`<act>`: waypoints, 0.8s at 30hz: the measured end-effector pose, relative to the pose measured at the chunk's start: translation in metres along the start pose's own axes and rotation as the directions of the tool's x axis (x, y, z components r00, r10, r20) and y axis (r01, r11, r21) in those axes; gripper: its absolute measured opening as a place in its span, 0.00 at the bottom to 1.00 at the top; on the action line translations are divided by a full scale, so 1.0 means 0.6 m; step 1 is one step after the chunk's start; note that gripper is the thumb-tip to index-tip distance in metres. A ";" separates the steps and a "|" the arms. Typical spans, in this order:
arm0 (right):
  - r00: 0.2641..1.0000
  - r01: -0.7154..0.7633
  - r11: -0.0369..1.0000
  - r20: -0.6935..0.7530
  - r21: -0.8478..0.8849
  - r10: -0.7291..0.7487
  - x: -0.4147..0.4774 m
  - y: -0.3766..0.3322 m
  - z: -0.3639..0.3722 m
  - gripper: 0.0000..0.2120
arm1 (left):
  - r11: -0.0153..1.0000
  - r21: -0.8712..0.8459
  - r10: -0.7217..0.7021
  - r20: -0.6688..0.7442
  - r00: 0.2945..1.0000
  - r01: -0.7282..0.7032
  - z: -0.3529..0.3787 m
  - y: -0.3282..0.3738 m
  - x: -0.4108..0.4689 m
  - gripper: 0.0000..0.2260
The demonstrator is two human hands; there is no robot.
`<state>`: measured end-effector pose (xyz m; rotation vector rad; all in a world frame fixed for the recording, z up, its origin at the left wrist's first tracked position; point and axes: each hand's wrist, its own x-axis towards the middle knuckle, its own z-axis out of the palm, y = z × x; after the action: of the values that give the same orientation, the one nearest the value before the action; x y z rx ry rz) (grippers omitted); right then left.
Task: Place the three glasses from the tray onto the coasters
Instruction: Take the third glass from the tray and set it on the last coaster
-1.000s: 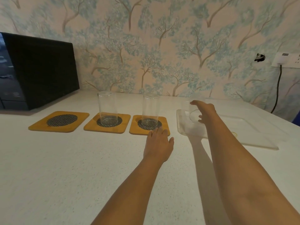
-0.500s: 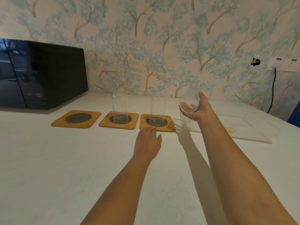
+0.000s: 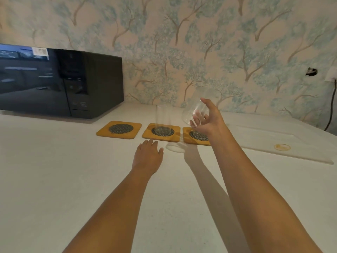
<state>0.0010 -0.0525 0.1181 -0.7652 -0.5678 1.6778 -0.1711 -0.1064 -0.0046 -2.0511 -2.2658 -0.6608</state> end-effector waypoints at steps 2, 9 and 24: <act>0.999 -0.027 0.999 0.039 -0.023 0.028 0.002 0.021 0.019 0.27 | 0.999 0.024 -0.032 -0.016 0.999 0.033 -0.012 -0.035 -0.003 0.22; 0.995 -0.032 0.990 0.094 -0.135 0.045 -0.005 0.087 0.075 0.12 | 0.989 0.061 -0.130 -0.047 0.990 0.133 -0.045 -0.124 -0.001 0.22; 0.976 0.003 0.957 0.208 -0.291 0.061 0.061 0.192 0.197 0.31 | 0.986 0.080 -0.146 0.011 0.989 0.145 -0.062 -0.201 0.022 0.24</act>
<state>-0.1676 -0.0407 0.1078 -0.8071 -0.9758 1.7376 -0.2980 -0.1116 -0.0030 -1.8779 -2.4269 -0.5526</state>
